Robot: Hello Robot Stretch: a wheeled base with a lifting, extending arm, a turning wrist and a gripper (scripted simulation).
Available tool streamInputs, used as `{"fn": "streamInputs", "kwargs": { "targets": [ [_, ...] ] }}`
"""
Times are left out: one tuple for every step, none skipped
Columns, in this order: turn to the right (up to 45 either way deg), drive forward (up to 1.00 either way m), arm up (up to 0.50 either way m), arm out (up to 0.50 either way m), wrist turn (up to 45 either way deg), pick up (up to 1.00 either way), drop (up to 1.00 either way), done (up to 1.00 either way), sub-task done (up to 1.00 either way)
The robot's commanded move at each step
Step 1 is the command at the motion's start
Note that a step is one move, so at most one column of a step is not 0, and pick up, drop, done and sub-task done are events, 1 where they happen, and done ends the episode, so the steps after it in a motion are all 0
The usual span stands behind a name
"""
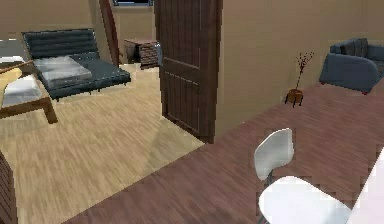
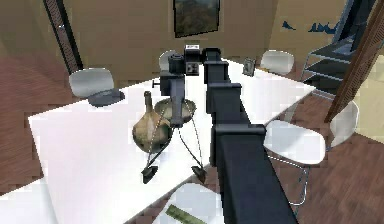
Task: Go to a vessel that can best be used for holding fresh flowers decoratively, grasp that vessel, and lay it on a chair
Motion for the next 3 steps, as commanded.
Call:
{"fn": "streamInputs", "kwargs": {
  "targets": [
    [0.0,0.00,0.00,0.00,45.0,0.00,0.00,0.00,0.00],
    [0.0,0.00,0.00,0.00,45.0,0.00,0.00,0.00,0.00],
    [0.0,0.00,0.00,0.00,45.0,0.00,0.00,0.00,0.00]
  ]
}}
